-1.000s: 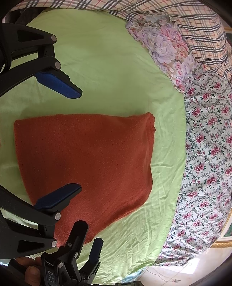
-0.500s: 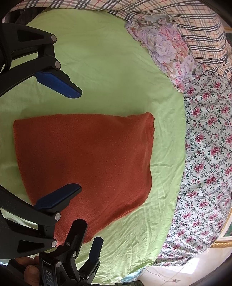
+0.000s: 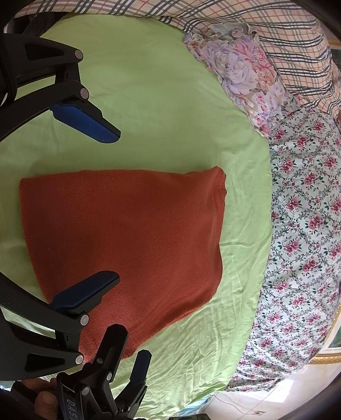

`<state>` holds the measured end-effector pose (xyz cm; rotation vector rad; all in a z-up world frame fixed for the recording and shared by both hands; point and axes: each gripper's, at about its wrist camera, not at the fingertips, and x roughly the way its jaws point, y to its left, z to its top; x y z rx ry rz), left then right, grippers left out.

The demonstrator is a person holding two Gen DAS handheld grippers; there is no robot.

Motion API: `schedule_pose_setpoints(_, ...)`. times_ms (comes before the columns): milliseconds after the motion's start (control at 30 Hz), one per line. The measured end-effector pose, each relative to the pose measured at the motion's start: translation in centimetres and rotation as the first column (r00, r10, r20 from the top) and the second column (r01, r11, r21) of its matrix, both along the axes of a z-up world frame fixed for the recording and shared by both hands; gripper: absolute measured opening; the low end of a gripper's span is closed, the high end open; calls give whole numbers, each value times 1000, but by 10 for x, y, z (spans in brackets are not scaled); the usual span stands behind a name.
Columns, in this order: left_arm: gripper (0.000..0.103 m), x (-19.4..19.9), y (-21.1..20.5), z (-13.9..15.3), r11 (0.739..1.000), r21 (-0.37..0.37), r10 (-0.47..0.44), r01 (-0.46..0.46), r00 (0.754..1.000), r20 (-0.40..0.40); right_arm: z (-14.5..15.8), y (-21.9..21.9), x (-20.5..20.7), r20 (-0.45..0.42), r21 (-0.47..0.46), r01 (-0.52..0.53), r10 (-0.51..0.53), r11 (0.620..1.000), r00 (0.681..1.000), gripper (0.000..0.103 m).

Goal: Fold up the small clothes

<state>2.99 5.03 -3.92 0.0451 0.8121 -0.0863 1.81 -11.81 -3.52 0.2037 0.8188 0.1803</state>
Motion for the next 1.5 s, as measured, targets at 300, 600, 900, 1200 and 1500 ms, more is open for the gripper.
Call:
schedule_pose_setpoints(300,98,1,0,0,1000,-11,-8,7,1000,-8,2,1,-1,4,3,3,-3,1000,1000,102)
schedule_pose_setpoints(600,98,3,1,2,1000,-13,-4,4,1000,-8,3,2,-1,4,5,4,-4,1000,1000,102)
schedule_pose_setpoints(900,98,5,2,2,1000,-13,-2,1,1000,-9,3,4,-2,6,5,8,-8,1000,1000,102)
schedule_pose_setpoints(1200,98,5,1,1,1000,-12,-1,1,1000,-10,4,4,-1,4,5,7,-7,1000,1000,102)
schedule_pose_setpoints(1500,98,6,0,0,1000,-12,-2,2,1000,-12,4,4,0,5,6,8,-9,1000,1000,102)
